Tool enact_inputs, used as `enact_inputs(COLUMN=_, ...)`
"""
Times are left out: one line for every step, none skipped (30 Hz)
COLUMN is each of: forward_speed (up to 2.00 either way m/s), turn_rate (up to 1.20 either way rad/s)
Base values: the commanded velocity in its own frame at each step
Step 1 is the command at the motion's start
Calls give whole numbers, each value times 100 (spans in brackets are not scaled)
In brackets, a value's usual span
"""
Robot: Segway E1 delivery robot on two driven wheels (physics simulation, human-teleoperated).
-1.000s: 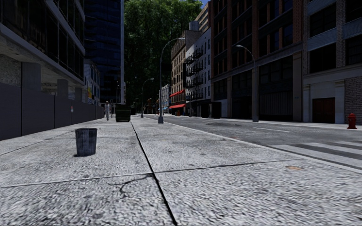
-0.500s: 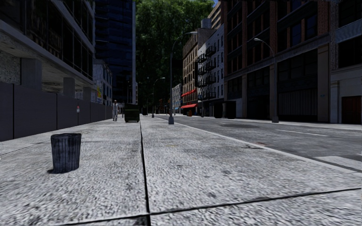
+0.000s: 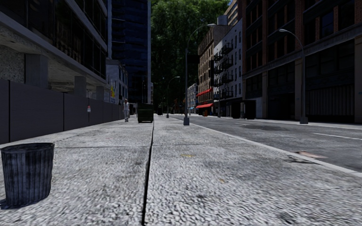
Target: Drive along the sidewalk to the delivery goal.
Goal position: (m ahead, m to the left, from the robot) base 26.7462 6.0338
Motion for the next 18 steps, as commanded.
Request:
enact_inputs(forward_speed=200, turn_rate=22)
enact_inputs(forward_speed=200, turn_rate=26)
enact_inputs(forward_speed=200, turn_rate=27)
enact_inputs(forward_speed=200, turn_rate=27)
enact_inputs(forward_speed=200, turn_rate=27)
enact_inputs(forward_speed=200, turn_rate=27)
enact_inputs(forward_speed=200, turn_rate=27)
enact_inputs(forward_speed=200, turn_rate=27)
enact_inputs(forward_speed=200, turn_rate=28)
enact_inputs(forward_speed=200, turn_rate=29)
enact_inputs(forward_speed=200, turn_rate=30)
enact_inputs(forward_speed=200, turn_rate=30)
enact_inputs(forward_speed=200, turn_rate=31)
enact_inputs(forward_speed=200, turn_rate=31)
enact_inputs(forward_speed=200, turn_rate=32)
enact_inputs(forward_speed=200, turn_rate=32)
enact_inputs(forward_speed=200, turn_rate=33)
enact_inputs(forward_speed=200, turn_rate=35)
